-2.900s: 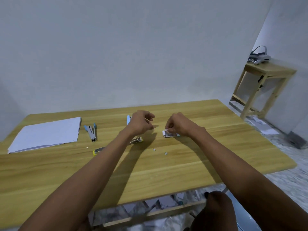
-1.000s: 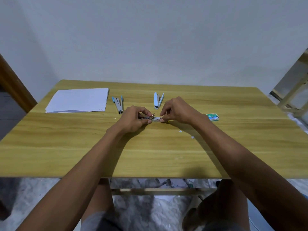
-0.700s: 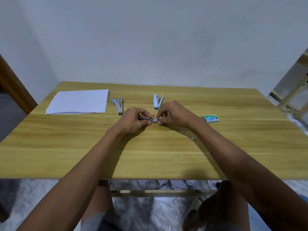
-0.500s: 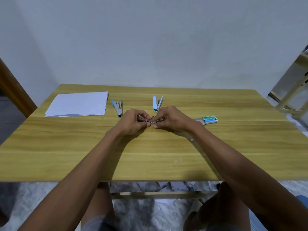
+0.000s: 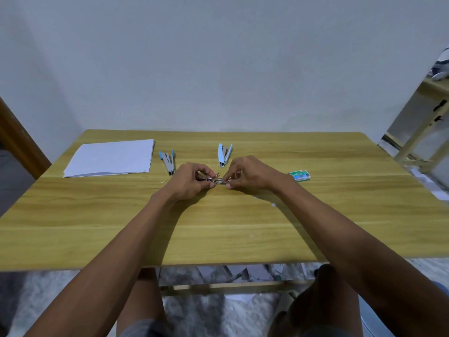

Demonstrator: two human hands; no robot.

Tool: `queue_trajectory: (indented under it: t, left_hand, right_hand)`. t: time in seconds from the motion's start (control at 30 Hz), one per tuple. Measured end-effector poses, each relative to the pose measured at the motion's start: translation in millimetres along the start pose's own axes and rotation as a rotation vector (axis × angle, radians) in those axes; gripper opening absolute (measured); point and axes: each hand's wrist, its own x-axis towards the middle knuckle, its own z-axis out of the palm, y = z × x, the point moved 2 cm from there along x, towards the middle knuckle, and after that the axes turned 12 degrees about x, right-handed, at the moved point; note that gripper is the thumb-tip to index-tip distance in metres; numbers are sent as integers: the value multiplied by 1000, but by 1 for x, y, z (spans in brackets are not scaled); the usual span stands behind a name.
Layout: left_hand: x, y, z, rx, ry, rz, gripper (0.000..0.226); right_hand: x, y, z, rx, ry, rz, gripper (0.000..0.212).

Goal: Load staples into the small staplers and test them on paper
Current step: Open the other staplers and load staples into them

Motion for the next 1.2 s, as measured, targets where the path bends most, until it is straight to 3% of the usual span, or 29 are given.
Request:
queue_trajectory:
  t: [0.27, 0.37, 0.43, 0.5, 0.6, 1.0, 1.2]
  left_hand:
    - [-2, 5, -1, 35, -19, -3, 19]
    - [-3, 12, -3, 44, -22, 41, 20]
    - [-5, 19, 0, -73, -7, 50, 19]
    - [-6, 24, 2, -219, 29, 15, 15]
    - [2, 22, 1, -221, 53, -44, 17]
    - [31, 34, -2, -233, -168, -464, 23]
    - [30, 36, 5, -145, -70, -357, 18]
  right_hand:
    - [-9, 12, -5, 70, 76, 78, 28]
    - [-10, 18, -7, 104, 72, 116, 18]
    - [-8, 17, -8, 130, 70, 145, 15]
    - [-4, 17, -9, 124, 54, 154, 14]
    - [-2, 16, -9, 108, 42, 161, 13]
    - [0, 15, -7, 115, 49, 145, 13]
    - [0, 12, -7, 94, 51, 150, 14]
